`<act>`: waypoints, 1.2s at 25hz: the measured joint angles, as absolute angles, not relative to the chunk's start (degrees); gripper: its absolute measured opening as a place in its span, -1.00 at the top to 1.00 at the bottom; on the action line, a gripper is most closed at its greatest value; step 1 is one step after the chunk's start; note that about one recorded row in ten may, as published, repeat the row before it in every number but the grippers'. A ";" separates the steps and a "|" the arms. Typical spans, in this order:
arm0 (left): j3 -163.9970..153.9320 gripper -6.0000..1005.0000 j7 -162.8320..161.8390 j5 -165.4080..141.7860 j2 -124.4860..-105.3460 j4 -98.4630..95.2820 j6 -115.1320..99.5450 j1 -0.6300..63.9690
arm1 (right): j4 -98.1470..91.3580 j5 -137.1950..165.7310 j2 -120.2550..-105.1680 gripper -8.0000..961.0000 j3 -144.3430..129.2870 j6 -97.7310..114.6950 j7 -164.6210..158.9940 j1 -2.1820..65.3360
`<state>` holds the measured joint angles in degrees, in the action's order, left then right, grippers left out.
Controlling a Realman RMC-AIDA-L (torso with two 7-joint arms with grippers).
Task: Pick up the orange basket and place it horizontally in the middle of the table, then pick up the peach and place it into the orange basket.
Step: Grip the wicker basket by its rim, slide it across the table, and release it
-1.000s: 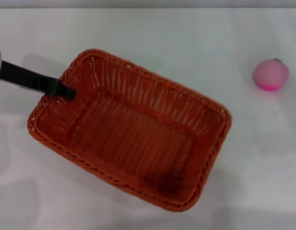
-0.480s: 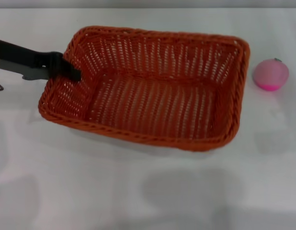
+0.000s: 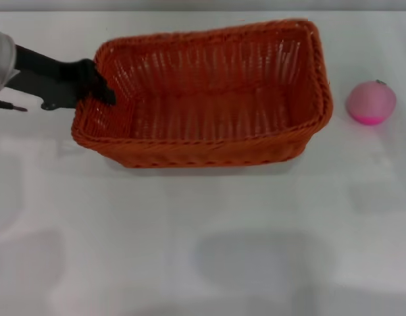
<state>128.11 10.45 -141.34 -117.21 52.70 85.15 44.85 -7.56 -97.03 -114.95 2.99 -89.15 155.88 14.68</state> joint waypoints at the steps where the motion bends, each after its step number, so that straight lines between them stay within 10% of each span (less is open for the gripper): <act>1: 128.09 0.74 9.99 -142.40 -117.31 51.65 84.58 45.79 | -7.49 -97.03 -114.96 -0.51 2.99 -89.11 155.97 14.64; 30: 126.39 0.74 11.63 -148.39 -118.34 44.39 75.86 51.67 | -6.85 -96.59 -114.87 -0.52 2.55 -89.22 156.27 14.06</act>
<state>126.39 11.63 -148.39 -118.34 44.39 75.86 51.67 -6.85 -96.59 -114.87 2.55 -89.22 156.27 14.06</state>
